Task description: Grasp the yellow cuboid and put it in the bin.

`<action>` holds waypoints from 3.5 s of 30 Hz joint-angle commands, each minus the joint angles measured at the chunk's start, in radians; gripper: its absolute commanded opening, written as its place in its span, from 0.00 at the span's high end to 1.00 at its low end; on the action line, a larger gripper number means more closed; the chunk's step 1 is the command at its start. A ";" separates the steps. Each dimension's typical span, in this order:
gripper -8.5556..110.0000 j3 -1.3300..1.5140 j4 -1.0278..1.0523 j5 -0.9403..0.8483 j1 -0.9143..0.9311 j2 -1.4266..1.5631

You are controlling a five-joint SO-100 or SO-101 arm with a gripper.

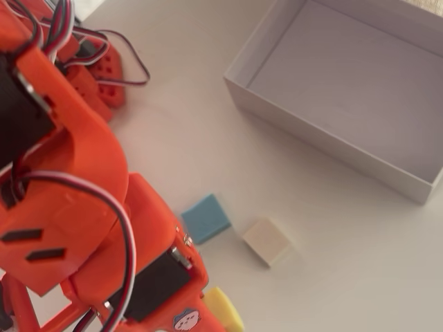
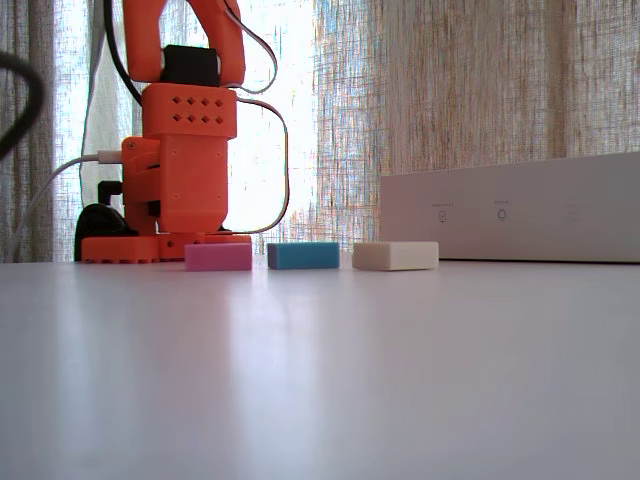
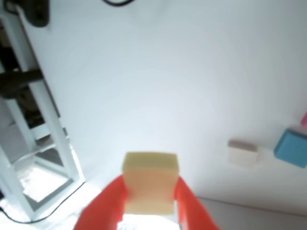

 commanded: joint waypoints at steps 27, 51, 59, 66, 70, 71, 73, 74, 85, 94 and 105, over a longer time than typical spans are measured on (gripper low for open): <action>1.00 0.417 -0.322 -0.482 -0.778 0.189; 0.61 0.936 -0.604 -0.482 -0.739 0.407; 0.65 0.928 -0.692 -0.482 -0.592 0.581; 0.67 0.992 -0.799 -0.474 -0.302 0.913; 0.68 1.095 -0.718 -0.451 -0.199 1.124; 0.68 1.117 -0.676 -0.423 -0.184 1.173; 0.68 1.147 -0.565 -0.362 -0.166 1.253; 0.68 1.158 -0.514 -0.344 -0.163 1.284; 0.68 1.331 -0.279 -0.176 -0.064 1.470; 0.73 1.456 -0.242 -0.153 -0.044 1.470; 0.84 1.525 -0.173 -0.150 -0.041 1.470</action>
